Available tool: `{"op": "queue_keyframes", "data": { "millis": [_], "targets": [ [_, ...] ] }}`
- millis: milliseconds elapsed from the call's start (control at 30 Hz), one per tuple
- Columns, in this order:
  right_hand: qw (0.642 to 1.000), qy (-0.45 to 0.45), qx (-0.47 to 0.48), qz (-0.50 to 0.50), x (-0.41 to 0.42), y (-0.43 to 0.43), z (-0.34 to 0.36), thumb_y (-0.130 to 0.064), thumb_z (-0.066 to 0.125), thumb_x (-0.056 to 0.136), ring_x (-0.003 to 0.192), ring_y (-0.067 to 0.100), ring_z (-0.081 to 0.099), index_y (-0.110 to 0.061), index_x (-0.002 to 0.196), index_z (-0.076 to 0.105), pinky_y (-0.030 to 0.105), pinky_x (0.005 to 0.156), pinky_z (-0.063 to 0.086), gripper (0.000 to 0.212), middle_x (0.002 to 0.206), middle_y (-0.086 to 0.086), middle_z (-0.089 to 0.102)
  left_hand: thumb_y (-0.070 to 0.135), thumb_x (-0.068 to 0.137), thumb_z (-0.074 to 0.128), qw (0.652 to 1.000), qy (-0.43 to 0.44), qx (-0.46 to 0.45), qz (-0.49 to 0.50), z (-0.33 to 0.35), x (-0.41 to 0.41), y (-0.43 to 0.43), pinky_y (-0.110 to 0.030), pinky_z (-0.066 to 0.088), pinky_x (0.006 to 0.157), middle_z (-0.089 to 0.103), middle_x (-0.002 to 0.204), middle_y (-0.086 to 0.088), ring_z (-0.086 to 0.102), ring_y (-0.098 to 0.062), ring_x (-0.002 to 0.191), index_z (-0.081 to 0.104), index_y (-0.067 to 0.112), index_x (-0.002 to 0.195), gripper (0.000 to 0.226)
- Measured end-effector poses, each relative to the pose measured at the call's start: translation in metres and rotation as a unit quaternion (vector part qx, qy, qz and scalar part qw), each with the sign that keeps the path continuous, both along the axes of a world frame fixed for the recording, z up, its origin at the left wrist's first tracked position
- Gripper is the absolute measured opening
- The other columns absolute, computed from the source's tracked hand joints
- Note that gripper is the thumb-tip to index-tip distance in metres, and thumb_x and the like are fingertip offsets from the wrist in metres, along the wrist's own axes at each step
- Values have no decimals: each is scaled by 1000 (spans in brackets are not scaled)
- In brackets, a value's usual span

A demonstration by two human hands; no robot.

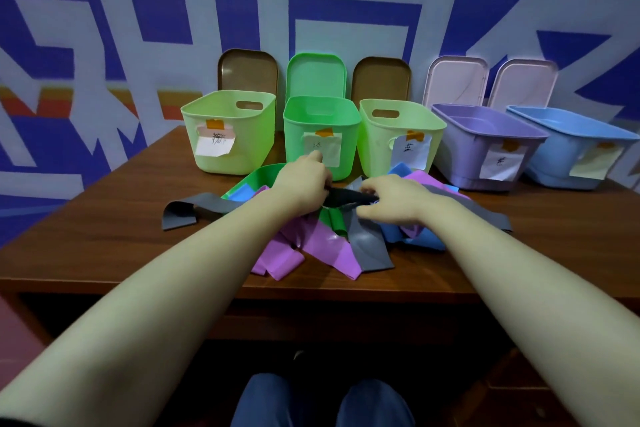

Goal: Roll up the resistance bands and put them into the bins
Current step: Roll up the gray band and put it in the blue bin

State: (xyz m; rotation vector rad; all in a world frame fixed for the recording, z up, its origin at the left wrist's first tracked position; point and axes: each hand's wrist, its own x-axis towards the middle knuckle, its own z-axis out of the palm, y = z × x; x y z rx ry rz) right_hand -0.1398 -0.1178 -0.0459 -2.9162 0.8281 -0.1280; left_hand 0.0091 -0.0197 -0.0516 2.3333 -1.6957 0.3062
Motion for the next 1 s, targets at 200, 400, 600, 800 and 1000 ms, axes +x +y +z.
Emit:
{"op": "queue_keyframes", "data": {
  "millis": [200,400,600,800,1000],
  "targets": [
    [990,-129,11,-62,15,-19,1,-25,54,90,73,29,55,-16,83,62,30,57,36,14,66,2,52,25,88,61,986,61,-154,4,19,11,-8,-39,45,82,50,105,-11,49,-30,100,70,12,103,23],
    [975,-199,78,-61,11,-46,10,-24,63,89,73,31,57,-7,80,63,36,62,41,20,73,15,61,30,90,54,948,142,-264,105,47,25,-12,-33,22,81,66,107,-3,39,-28,112,69,20,103,22],
    [881,-414,218,-71,9,-47,36,-7,68,84,64,15,55,-3,93,68,23,61,46,9,76,9,64,31,89,52,923,199,-283,169,64,30,-11,-38,25,93,59,115,-6,34,-31,119,67,21,105,24],
    [741,-599,303,-22,17,-26,71,-16,69,86,67,9,54,-24,84,62,19,61,46,10,78,-3,61,29,87,48,911,202,-302,196,67,28,-5,-41,22,99,49,126,-5,30,-30,123,63,18,110,29],
    [653,-663,360,72,29,8,103,-5,62,89,84,25,62,-15,87,55,42,78,52,13,85,5,65,10,72,59,891,347,-293,11,71,23,3,-46,46,94,61,85,11,60,-18,95,57,27,78,18]
  ]
}}
